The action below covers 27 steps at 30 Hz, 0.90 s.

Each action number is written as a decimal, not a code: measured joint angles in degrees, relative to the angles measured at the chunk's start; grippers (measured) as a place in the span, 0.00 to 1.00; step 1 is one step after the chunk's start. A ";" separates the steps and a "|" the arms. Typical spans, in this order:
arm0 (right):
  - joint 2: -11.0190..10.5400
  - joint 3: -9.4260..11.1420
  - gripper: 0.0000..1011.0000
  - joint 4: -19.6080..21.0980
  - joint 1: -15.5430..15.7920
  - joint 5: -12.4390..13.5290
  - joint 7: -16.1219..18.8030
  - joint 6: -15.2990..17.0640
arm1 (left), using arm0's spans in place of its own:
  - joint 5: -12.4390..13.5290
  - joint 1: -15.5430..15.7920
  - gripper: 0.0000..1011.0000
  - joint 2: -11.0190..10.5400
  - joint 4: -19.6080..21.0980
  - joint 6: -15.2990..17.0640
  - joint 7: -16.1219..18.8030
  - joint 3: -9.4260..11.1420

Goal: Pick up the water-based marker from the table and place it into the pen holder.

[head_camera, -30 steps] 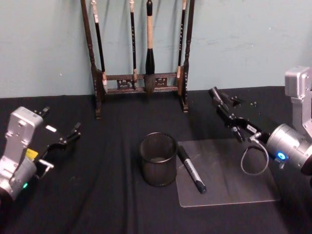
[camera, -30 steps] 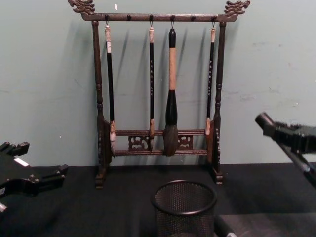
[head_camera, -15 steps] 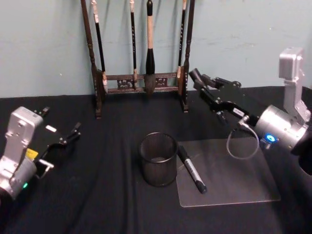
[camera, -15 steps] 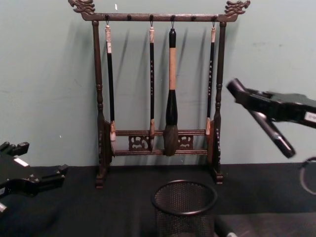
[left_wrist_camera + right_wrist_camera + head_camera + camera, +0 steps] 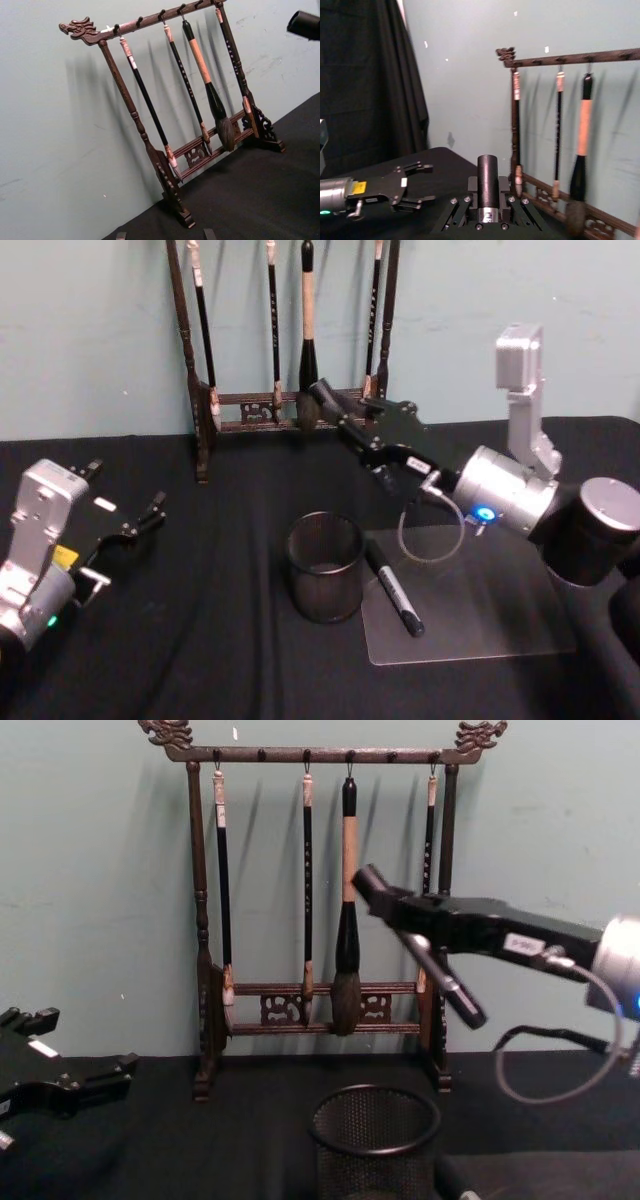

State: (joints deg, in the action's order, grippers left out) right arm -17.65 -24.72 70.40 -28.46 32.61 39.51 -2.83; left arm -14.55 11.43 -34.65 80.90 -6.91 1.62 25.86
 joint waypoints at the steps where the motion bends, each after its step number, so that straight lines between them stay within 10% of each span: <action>1: 0.16 -0.26 0.24 -0.20 -0.14 0.04 0.08 -0.02 | 0.00 0.00 0.99 0.00 0.00 0.00 0.00 0.00; 27: 3.19 -7.38 0.24 -6.43 -2.80 2.29 1.09 1.20 | 0.00 0.00 0.99 0.00 0.00 0.00 0.00 0.00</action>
State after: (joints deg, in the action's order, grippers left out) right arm -14.46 -32.10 63.98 -31.26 34.89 40.60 -1.63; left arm -14.55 11.43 -34.65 80.90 -6.91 1.62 25.87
